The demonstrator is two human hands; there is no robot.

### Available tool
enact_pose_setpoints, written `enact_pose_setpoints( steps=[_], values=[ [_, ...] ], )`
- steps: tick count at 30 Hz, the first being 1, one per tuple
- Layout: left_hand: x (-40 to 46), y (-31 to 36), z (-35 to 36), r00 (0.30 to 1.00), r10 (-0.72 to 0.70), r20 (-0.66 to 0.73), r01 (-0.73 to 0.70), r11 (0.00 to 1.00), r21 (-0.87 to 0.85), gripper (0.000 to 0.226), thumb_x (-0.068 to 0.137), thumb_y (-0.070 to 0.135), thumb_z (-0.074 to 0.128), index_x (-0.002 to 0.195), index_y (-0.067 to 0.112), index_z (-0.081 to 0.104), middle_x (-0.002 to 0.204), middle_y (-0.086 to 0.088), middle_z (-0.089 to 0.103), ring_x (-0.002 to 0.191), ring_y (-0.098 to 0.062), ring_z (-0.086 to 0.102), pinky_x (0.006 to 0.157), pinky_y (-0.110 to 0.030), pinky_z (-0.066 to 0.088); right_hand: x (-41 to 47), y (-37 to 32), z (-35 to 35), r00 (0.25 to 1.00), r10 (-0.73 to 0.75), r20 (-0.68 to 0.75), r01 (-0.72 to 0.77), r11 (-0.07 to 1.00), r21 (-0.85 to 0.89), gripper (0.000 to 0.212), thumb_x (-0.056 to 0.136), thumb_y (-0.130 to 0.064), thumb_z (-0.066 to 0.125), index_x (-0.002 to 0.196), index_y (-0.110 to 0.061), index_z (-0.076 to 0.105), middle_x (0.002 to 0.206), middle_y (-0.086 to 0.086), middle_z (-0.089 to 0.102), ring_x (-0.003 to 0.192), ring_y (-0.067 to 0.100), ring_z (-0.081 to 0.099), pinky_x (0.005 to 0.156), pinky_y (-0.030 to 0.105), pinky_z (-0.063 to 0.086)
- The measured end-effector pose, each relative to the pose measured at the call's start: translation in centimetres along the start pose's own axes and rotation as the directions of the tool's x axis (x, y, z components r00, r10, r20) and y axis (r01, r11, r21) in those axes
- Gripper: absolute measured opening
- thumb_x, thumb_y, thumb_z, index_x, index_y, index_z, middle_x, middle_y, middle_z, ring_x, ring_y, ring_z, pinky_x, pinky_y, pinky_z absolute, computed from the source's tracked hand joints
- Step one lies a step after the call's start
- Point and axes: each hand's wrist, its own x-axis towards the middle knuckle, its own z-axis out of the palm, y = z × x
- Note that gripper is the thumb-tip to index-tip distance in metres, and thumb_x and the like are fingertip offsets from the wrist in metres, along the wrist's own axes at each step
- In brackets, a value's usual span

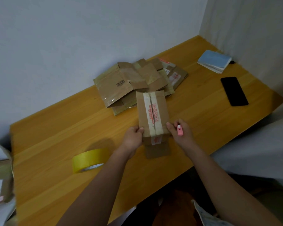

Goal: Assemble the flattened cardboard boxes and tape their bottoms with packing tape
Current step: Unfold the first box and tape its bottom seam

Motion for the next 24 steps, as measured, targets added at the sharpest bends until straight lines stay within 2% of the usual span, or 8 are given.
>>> enact_pose_setpoints(
  steps=[5,9,11,13,15,18,21,24],
  values=[
    [-1.7,1.1,-2.0,0.987,-0.096,0.131,0.106,0.992,-0.070,0.028,0.099,0.010,0.050,0.126,0.002,0.055,0.116,-0.012,0.068,0.103,-0.027,0.066,0.083,-0.042,0.057,-1.3,-1.0,-0.9,1.000,0.024,0.006,-0.024,1.000,-0.020,0.035,0.088,-0.015,0.068,0.071,-0.017,0.038,0.076,0.009,0.047,0.075,0.025,0.050,0.066,0.042,0.045],
    [-4.5,2.7,-5.0,0.936,-0.146,0.319,0.188,0.977,-0.103,0.040,0.095,0.041,0.052,0.112,0.006,0.062,0.106,-0.019,0.070,0.094,-0.036,0.068,0.096,-0.054,0.049,-3.0,-4.0,-3.4,0.997,-0.002,0.083,0.000,1.000,0.014,0.036,0.085,-0.007,0.070,0.071,-0.016,0.038,0.075,0.008,0.048,0.079,0.025,0.056,0.072,0.049,0.053],
    [-5.5,3.8,-6.7,0.903,-0.140,0.406,0.240,0.949,-0.206,0.063,0.090,0.062,0.045,0.121,0.008,0.052,0.112,-0.029,0.066,0.100,-0.045,0.066,0.091,-0.056,0.052,-3.6,-6.5,-4.8,0.983,-0.026,0.180,0.014,0.997,0.072,0.036,0.086,0.001,0.066,0.073,-0.013,0.036,0.074,0.005,0.052,0.081,0.017,0.062,0.069,0.038,0.057],
    [-6.2,4.7,-8.2,0.867,-0.077,0.492,0.261,0.911,-0.318,0.082,0.081,0.080,0.032,0.138,0.022,0.036,0.120,-0.037,0.058,0.106,-0.052,0.061,0.085,-0.058,0.054,-3.8,-9.3,-5.4,0.965,-0.094,0.245,0.075,0.994,0.085,0.036,0.085,0.007,0.064,0.074,-0.012,0.036,0.075,0.001,0.059,0.085,0.006,0.066,0.069,0.032,0.057],
    [-6.8,5.8,-9.6,0.868,-0.006,0.497,0.241,0.880,-0.410,0.088,0.076,0.087,0.023,0.147,0.035,0.025,0.125,-0.038,0.054,0.107,-0.057,0.057,0.087,-0.065,0.049,-3.7,-11.7,-5.1,0.949,-0.170,0.266,0.162,0.985,0.054,0.037,0.084,0.011,0.063,0.074,-0.012,0.036,0.091,0.004,0.067,0.101,0.001,0.065,0.079,0.035,0.057],
    [-7.4,7.3,-11.9,0.916,0.076,0.394,0.128,0.875,-0.467,0.086,0.078,0.087,0.022,0.148,0.037,0.027,0.122,-0.033,0.059,0.101,-0.056,0.061,0.094,-0.073,0.037,-3.3,-14.6,-3.2,0.920,-0.248,0.303,0.254,0.967,0.018,0.038,0.084,0.013,0.062,0.076,-0.013,0.036,0.109,0.010,0.067,0.116,0.007,0.060,0.085,0.034,0.055],
    [-8.3,8.2,-14.6,0.952,0.143,0.270,-0.011,0.900,-0.437,0.081,0.082,0.081,0.033,0.141,0.028,0.042,0.114,-0.021,0.067,0.091,-0.045,0.067,0.093,-0.067,0.040,-3.3,-17.1,-0.4,0.919,-0.235,0.318,0.216,0.972,0.093,0.025,0.087,-0.016,0.069,0.078,-0.012,0.046,0.103,0.020,0.068,0.109,0.026,0.065,0.091,0.048,0.054],
    [-9.8,8.7,-16.4,0.961,0.202,0.187,-0.128,0.929,-0.347,0.069,0.076,0.076,0.052,0.130,0.033,0.055,0.102,-0.014,0.070,0.089,-0.034,0.066,0.089,-0.053,0.047,-3.9,-19.3,2.4,0.926,-0.185,0.328,0.153,0.981,0.122,0.046,0.092,-0.051,0.058,0.101,-0.007,0.065,0.101,0.007,0.073,0.097,0.020,0.070,0.087,0.045,0.057]
  ],
)
